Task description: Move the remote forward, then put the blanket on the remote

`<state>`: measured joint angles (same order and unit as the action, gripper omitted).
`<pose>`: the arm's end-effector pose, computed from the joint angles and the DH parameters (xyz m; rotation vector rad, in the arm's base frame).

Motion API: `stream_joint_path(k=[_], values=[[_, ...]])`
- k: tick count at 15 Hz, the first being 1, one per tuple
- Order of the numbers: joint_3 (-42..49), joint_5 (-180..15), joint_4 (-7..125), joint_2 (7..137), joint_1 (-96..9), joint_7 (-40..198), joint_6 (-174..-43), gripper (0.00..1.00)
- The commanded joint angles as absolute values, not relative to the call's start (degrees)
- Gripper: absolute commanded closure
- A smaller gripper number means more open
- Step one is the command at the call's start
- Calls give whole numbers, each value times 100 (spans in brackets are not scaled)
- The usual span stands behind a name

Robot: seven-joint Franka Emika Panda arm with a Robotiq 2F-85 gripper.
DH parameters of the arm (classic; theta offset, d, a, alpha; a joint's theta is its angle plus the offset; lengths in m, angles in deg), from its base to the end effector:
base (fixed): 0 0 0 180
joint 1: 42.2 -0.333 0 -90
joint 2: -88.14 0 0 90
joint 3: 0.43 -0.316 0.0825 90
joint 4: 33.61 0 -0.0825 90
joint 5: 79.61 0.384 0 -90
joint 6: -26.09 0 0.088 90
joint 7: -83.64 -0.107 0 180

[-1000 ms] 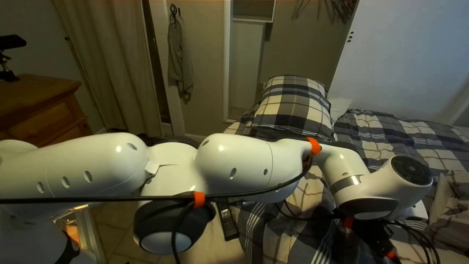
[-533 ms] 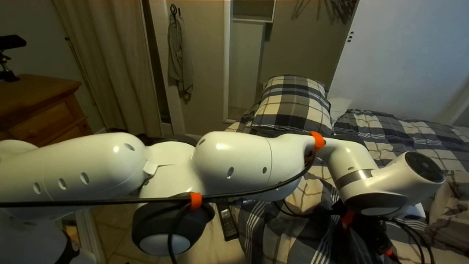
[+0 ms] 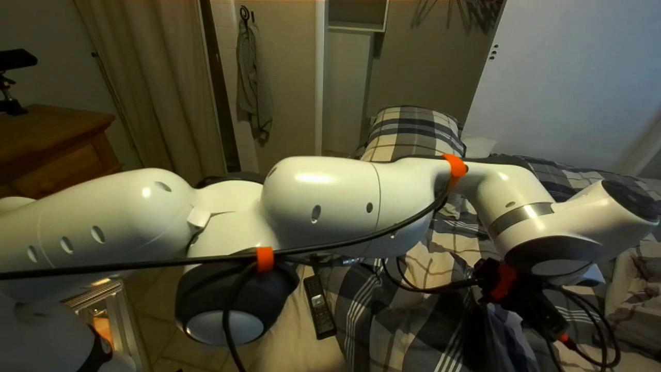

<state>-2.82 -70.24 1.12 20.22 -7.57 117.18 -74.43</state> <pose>0.6756 -0.4304 0.2636 -2.9526 0.0525 -0.1170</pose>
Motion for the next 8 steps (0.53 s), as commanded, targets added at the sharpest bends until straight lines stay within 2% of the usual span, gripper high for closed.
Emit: stream_joint_path(k=[1,8], values=[[-230,-7152,789,2623,-750,12063,-6801,100],[115,-7678,2267,3644,-768,12997,-6699,100]])
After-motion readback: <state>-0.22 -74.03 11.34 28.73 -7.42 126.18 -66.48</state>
